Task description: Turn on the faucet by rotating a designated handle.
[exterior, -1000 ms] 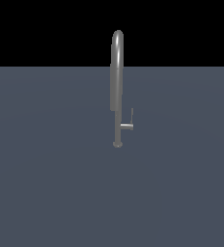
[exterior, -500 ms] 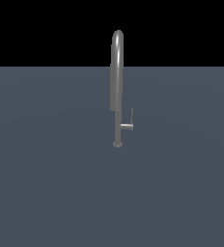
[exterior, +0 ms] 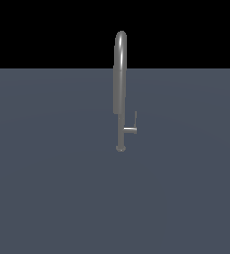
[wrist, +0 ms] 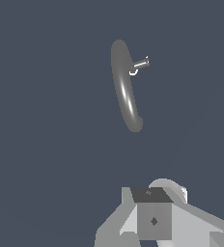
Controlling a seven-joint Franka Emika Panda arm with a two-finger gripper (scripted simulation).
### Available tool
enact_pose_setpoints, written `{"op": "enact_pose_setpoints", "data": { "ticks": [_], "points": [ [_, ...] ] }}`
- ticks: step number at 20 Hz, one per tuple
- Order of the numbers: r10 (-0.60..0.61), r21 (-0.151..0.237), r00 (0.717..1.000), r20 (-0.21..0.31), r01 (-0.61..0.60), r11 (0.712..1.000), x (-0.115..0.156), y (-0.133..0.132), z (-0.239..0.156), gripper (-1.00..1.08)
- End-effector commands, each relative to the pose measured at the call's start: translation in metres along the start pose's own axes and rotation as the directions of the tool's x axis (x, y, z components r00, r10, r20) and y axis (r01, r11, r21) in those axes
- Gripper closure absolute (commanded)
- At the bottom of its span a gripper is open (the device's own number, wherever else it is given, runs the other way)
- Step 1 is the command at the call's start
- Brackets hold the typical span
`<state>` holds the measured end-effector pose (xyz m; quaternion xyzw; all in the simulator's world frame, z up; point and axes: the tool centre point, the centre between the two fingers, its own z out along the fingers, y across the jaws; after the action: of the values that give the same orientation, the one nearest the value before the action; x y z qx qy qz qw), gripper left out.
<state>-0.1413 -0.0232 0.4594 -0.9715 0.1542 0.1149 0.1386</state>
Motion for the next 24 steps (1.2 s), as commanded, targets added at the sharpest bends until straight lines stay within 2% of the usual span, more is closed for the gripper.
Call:
{"op": "enact_pose_setpoints", "data": {
  "ticks": [1,7,13,19,24],
  "points": [
    [0.041,0.038,0.998,0.038,-0.042,0.998,0.016,0.0,0.003,1.08],
    [0.132,0.125,0.982,0.139,-0.149,0.981,0.053,0.004,0.014,1.08],
    [0.212,0.202,0.945,0.249,-0.265,0.943,0.089,0.01,0.029,1.08],
    [0.279,0.267,0.886,0.369,-0.389,0.882,0.125,0.018,0.049,1.08],
    [0.322,0.308,0.818,0.477,-0.498,0.811,0.154,0.027,0.071,1.08]
  ]
}}
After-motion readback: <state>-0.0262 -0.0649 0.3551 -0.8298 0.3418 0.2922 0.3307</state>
